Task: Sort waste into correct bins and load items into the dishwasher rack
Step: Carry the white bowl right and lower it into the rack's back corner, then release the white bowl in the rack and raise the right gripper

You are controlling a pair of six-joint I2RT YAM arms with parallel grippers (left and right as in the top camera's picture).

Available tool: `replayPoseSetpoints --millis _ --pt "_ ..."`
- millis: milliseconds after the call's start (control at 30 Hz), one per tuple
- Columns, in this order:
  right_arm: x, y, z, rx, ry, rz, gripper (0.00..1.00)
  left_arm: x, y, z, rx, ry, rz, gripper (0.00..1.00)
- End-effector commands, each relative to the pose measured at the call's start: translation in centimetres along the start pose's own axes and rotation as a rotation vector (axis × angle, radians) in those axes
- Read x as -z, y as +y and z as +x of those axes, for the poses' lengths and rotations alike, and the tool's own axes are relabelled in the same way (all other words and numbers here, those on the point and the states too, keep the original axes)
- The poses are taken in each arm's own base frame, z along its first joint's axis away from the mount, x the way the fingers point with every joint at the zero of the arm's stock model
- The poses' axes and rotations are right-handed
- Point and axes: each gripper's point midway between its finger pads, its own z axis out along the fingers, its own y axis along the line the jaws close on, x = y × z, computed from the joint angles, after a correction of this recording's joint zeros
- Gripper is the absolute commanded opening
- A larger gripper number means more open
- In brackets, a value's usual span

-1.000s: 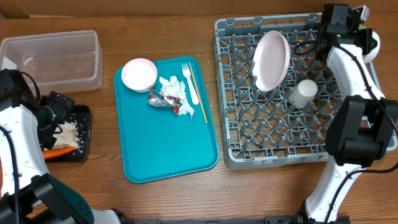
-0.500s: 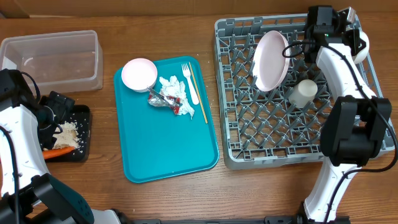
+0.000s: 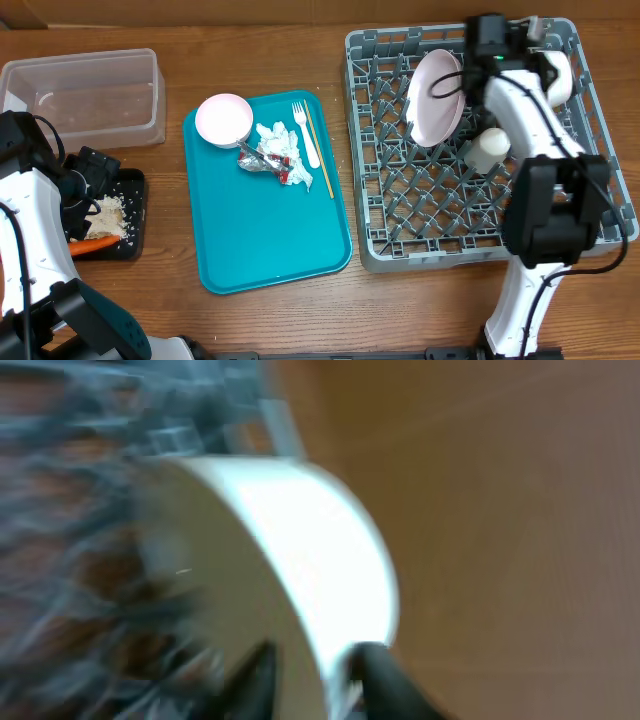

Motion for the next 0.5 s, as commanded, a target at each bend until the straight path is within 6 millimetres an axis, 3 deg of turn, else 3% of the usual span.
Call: replayPoseSetpoints --millis 0,67,167,267,367,467 --pt "3.7 1.3 -1.8 -0.127 -0.036 -0.238 0.4 0.9 -0.2 -0.6 0.007 -0.03 0.009 1.0" --pt "5.1 1.3 -2.1 -0.172 -0.01 -0.341 0.46 0.9 -0.2 -0.6 0.007 -0.03 0.009 1.0" --pt "7.0 -0.3 -2.8 -0.274 0.041 -0.478 0.47 0.9 -0.2 -0.6 0.007 -0.03 0.009 1.0" --pt "9.5 -3.3 -4.0 -0.35 0.064 -0.633 0.51 0.9 -0.2 -0.6 0.007 -0.03 0.009 1.0" --pt "11.1 -7.6 -4.9 -0.434 0.043 -0.669 0.7 0.9 -0.2 -0.6 0.007 -0.03 0.009 1.0" --pt "13.3 -11.0 -5.6 -0.486 -0.008 -0.709 0.71 0.9 -0.2 -0.6 0.007 -0.03 0.009 1.0"
